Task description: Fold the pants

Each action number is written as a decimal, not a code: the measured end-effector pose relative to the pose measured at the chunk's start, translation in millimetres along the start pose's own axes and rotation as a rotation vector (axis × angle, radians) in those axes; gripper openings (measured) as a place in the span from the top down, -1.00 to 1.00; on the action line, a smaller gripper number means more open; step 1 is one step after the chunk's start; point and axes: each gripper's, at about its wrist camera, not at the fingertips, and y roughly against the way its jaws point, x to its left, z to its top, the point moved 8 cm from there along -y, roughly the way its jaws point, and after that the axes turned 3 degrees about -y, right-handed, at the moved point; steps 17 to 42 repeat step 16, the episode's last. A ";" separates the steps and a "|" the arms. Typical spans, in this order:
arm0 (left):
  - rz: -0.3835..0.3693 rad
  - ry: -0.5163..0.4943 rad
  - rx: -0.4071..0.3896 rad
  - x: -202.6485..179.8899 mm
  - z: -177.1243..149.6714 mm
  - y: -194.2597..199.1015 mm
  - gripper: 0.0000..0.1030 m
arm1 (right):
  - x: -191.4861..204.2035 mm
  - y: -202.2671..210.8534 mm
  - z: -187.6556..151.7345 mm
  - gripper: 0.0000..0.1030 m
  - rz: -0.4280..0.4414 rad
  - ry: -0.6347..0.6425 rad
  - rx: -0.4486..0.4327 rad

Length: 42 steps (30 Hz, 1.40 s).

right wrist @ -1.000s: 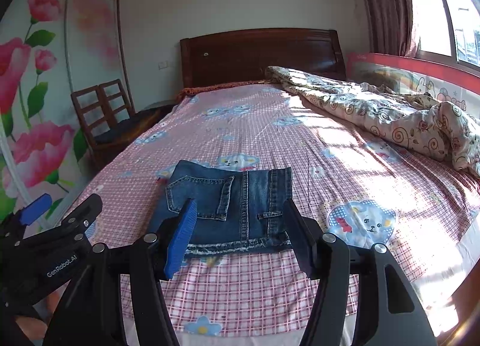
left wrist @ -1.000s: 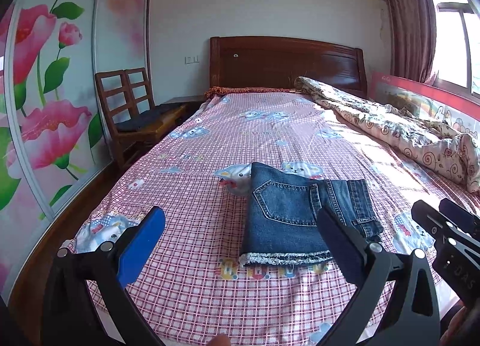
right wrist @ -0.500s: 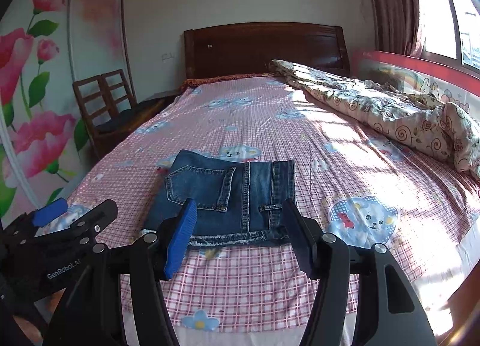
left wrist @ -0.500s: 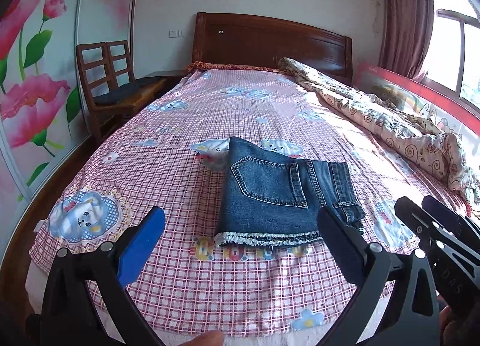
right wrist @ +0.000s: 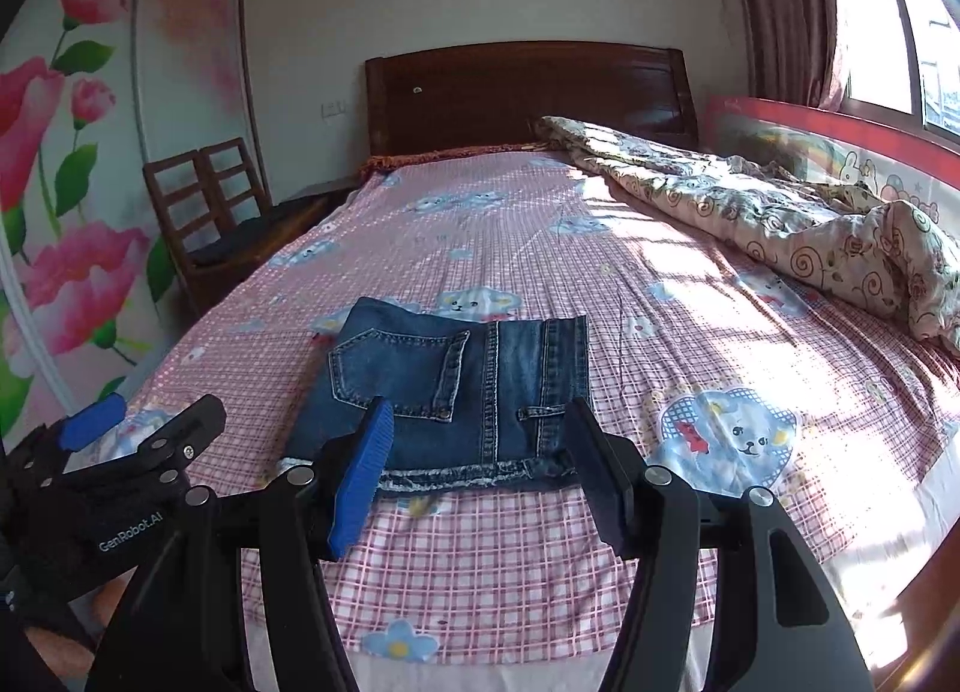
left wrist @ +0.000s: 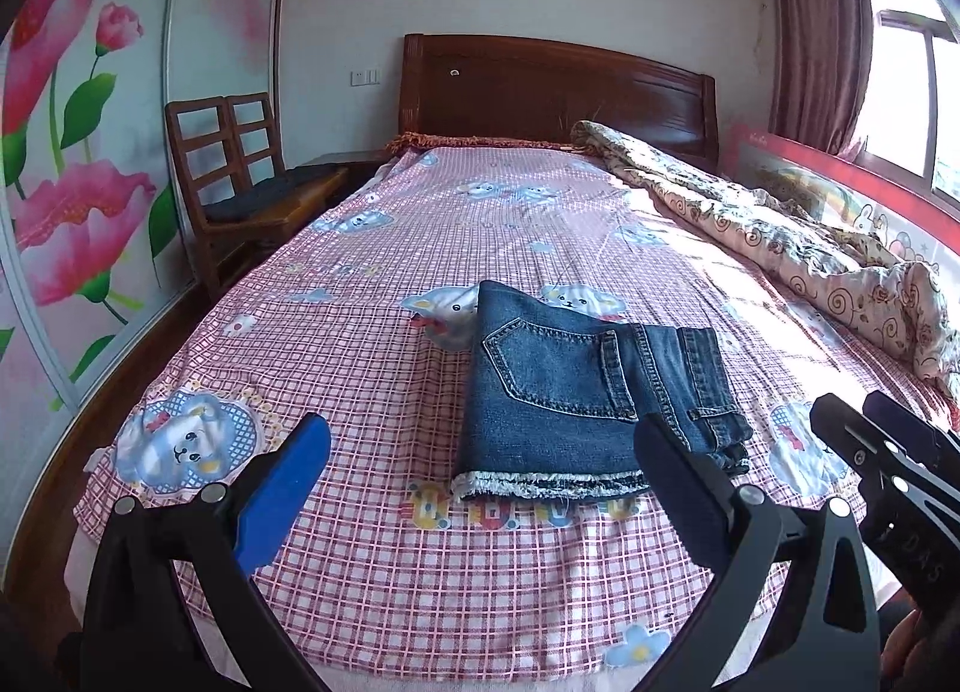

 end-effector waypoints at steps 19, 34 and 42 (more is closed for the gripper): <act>0.000 0.040 0.000 9.3 3.5 -0.1 -0.97 | -2.7 -0.8 0.5 -0.14 0.000 -0.007 0.000; 0.000 0.040 0.000 9.3 3.5 -0.1 -0.97 | -2.7 -0.8 0.5 -0.14 0.000 -0.007 0.000; 0.000 0.040 0.000 9.3 3.5 -0.1 -0.97 | -2.7 -0.8 0.5 -0.14 0.000 -0.007 0.000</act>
